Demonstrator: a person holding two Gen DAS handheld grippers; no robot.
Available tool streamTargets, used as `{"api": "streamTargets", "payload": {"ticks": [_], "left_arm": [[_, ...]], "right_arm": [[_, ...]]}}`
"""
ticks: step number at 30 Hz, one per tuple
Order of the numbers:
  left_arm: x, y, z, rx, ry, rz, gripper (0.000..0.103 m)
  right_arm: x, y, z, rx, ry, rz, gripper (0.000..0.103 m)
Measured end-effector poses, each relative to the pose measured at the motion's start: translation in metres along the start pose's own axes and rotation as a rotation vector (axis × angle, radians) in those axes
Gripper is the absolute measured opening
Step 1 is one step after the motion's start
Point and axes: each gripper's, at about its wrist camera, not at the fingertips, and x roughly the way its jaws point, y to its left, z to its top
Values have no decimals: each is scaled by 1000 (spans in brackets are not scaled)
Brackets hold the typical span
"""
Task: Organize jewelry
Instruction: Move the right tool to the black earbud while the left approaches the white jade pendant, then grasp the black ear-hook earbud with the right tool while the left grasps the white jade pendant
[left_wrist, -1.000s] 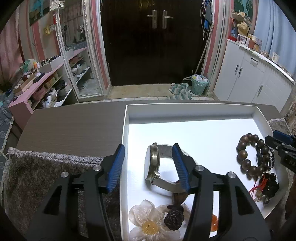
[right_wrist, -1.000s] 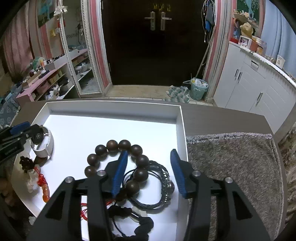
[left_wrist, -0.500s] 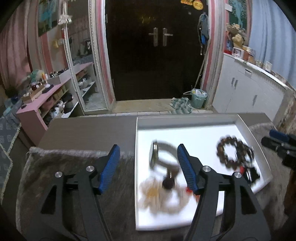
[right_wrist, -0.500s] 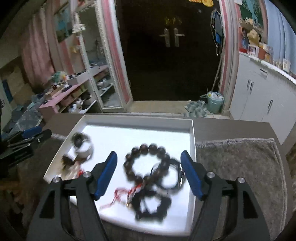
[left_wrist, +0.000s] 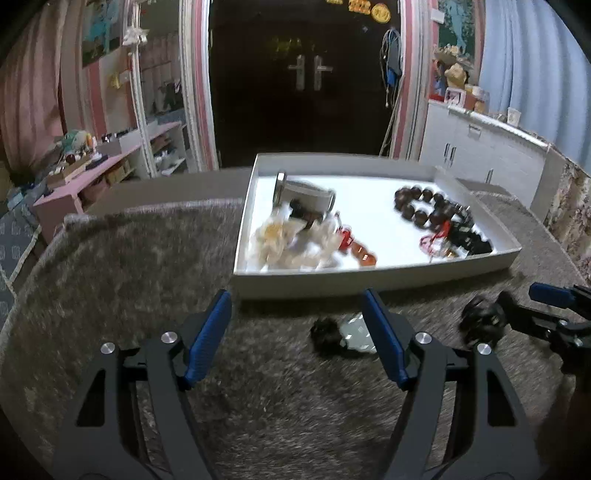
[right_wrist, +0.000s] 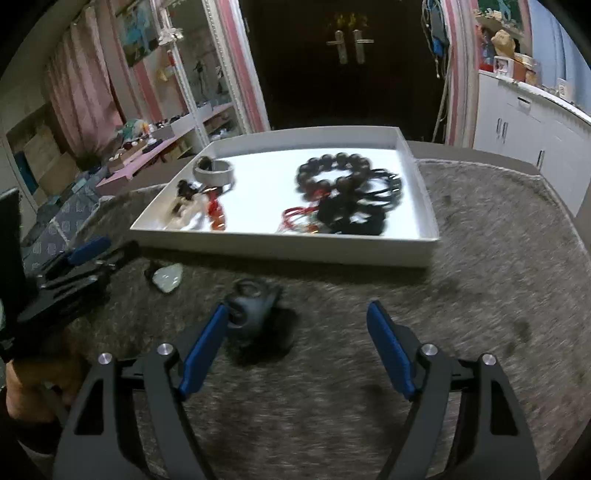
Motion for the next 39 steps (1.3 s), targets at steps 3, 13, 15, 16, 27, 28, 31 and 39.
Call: {"api": "streamTargets", "payload": {"ticks": [3, 13, 15, 16, 27, 28, 31, 39], "left_arm": [[4, 7, 0, -32, 8, -35, 78], [16, -11, -2, 56, 62, -36, 86], [17, -15, -2, 78, 72, -36, 87], [18, -18, -2, 91, 79, -43, 88], [37, -31, -5, 154, 183, -32, 63], [36, -29, -5, 142, 181, -49, 56], [32, -21, -5, 102, 164, -85, 52], [25, -13, -7, 56, 152, -132, 63]], "right_arm": [[7, 16, -2, -52, 13, -24, 78], [38, 28, -6, -133, 85, -123, 53], [33, 22, -5, -125, 67, -129, 53], [31, 19, -4, -123, 59, -140, 53], [26, -16, -6, 10, 46, -69, 54], [27, -16, -6, 11, 47, -68, 54], [26, -17, -7, 18, 46, -61, 54], [27, -18, -7, 19, 46, -61, 54]]}}
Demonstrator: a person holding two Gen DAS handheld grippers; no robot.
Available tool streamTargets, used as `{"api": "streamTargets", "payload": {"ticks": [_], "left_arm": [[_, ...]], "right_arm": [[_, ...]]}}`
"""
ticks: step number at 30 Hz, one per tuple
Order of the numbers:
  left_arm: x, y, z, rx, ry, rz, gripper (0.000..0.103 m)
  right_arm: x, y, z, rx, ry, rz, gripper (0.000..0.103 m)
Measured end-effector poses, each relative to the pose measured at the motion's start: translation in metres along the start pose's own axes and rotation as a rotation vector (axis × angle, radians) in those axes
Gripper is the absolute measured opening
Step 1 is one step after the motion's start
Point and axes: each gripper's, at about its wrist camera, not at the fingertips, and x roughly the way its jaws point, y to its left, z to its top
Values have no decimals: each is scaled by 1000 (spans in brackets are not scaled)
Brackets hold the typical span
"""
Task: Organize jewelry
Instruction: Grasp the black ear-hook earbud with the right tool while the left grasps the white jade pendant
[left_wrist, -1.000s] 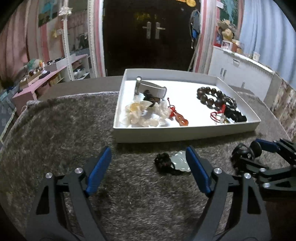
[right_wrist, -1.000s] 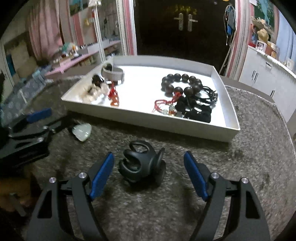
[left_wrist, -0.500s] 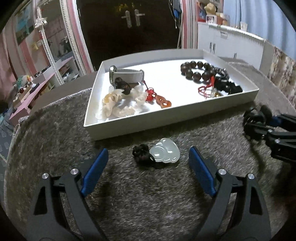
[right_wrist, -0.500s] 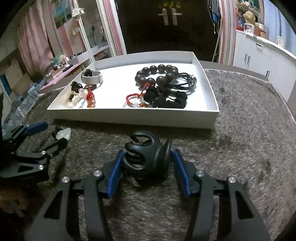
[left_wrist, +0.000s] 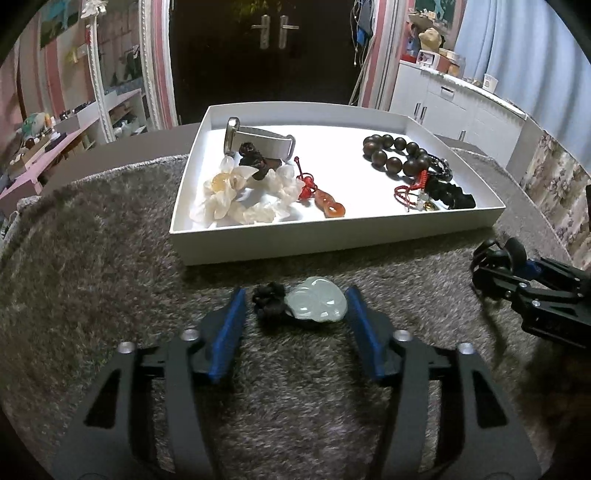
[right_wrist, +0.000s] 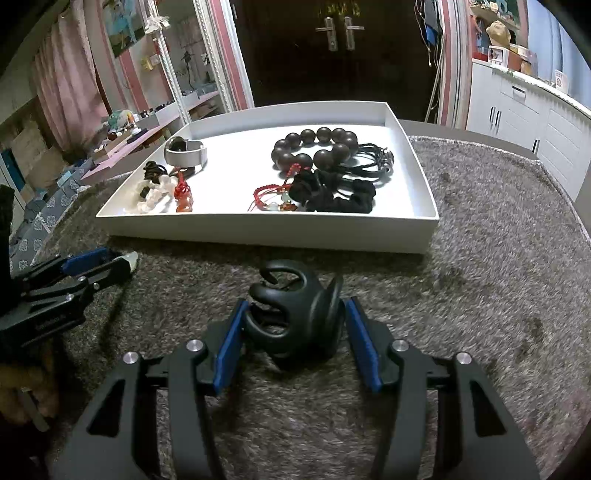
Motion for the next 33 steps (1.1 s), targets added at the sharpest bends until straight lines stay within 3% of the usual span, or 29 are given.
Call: {"api": "streamTargets", "payload": {"ticks": [6, 11, 18, 33], "left_arm": [[-8, 10, 0, -53, -32, 14, 64], [-3, 28, -1, -144, -4, 3, 33], [0, 12, 0, -73, 0, 15, 16], [-13, 12, -1, -72, -46, -21, 12]], "right_arm": [[1, 0, 0, 0, 3, 1, 55], [2, 2, -1, -6, 6, -1, 56], [2, 2, 0, -9, 8, -2, 56], [-4, 2, 0, -7, -13, 16, 53]]}}
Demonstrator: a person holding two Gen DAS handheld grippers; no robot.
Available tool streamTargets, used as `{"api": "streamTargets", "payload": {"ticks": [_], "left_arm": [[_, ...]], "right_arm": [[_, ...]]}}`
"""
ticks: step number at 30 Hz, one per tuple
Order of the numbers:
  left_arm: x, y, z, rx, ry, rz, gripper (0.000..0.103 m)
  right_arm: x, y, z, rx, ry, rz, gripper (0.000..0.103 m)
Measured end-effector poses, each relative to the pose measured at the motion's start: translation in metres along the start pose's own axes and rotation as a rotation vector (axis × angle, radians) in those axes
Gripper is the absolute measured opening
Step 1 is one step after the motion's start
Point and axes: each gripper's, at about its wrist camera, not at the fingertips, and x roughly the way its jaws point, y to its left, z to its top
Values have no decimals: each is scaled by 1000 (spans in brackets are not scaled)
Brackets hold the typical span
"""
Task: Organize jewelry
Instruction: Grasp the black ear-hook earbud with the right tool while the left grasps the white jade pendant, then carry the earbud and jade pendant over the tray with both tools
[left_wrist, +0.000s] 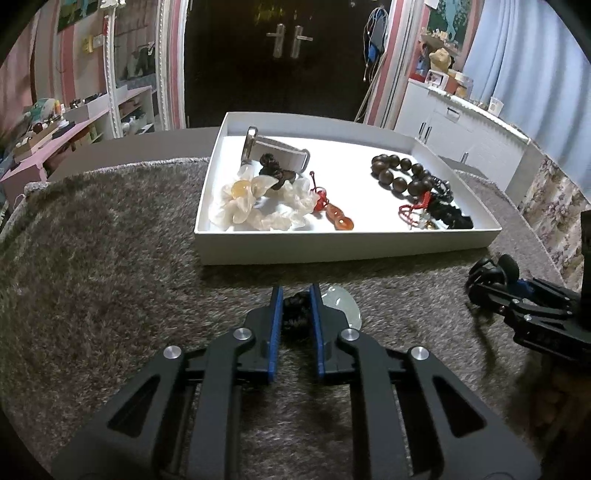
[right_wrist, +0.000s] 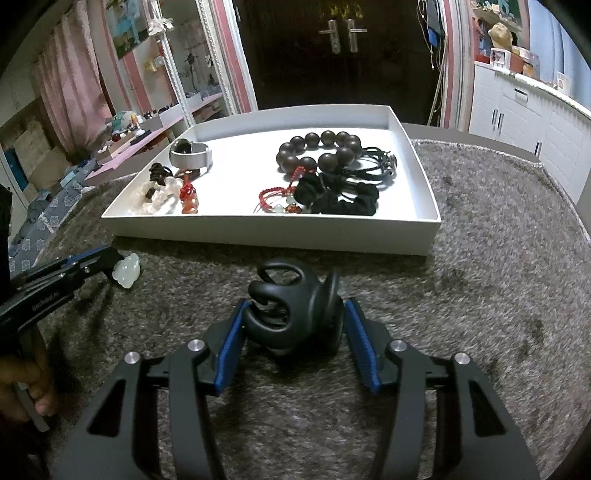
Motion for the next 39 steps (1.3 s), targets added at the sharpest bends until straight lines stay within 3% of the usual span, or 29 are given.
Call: {"api": "streamTargets", "payload": {"ticks": [13, 22, 31, 39], "left_arm": [[-40, -15, 31, 59, -83, 19, 12], [-43, -29, 86, 100, -134, 27, 12], [4, -48, 133, 115, -121, 12, 12], [80, -48, 169, 86, -42, 26, 12]], "right_arm": [[-43, 2, 22, -9, -89, 5, 53], [-57, -1, 71, -53, -146, -29, 53], [-23, -27, 127, -34, -131, -50, 53], [34, -42, 165, -23, -58, -54, 53]]}}
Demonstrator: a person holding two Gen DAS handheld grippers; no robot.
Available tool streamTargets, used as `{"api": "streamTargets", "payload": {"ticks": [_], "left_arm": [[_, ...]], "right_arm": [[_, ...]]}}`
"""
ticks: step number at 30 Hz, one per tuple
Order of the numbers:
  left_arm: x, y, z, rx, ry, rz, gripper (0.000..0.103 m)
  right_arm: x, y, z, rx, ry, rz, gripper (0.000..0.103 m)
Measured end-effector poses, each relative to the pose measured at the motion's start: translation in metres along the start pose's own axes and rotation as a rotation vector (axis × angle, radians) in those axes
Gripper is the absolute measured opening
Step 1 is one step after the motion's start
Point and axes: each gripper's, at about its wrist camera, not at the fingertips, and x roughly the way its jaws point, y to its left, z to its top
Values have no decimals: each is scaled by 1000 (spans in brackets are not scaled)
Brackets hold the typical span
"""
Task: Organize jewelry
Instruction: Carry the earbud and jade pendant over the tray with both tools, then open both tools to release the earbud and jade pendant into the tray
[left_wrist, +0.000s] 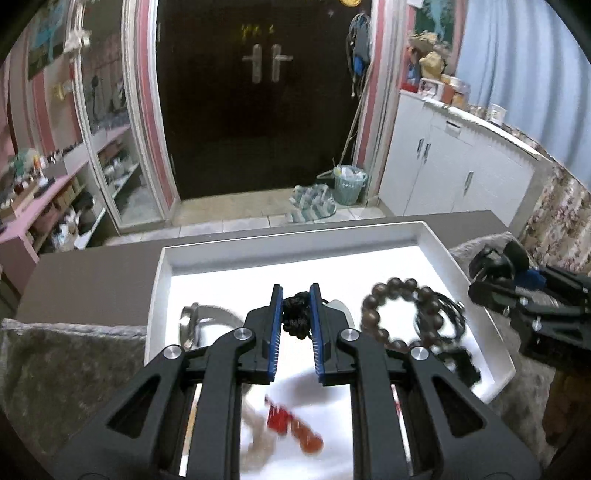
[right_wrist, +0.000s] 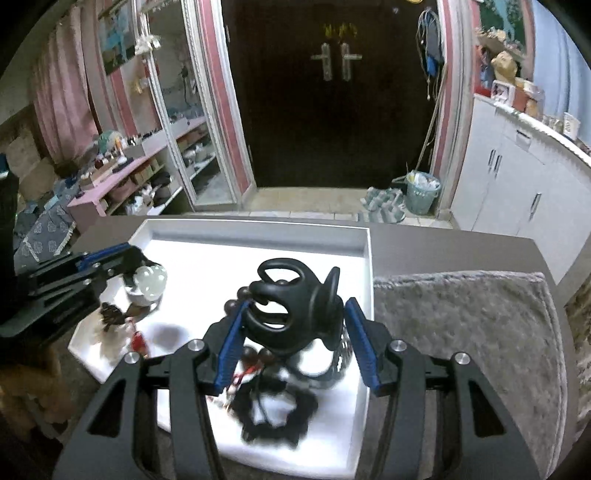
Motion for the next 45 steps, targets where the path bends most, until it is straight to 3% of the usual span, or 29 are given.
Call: {"api": "streamTargets", "payload": {"ticks": [8, 15, 35, 45], "left_arm": [[40, 2, 12, -15, 10, 0, 12], [48, 15, 19, -44, 11, 7, 12], [83, 19, 8, -41, 154, 4, 12], [83, 20, 9, -56, 153, 6, 15]], "right_arm": [[49, -7, 20, 6, 43, -64, 53], [72, -13, 30, -7, 79, -116, 53], [92, -10, 29, -37, 148, -133, 54], [90, -9, 28, -33, 143, -122, 54]]}}
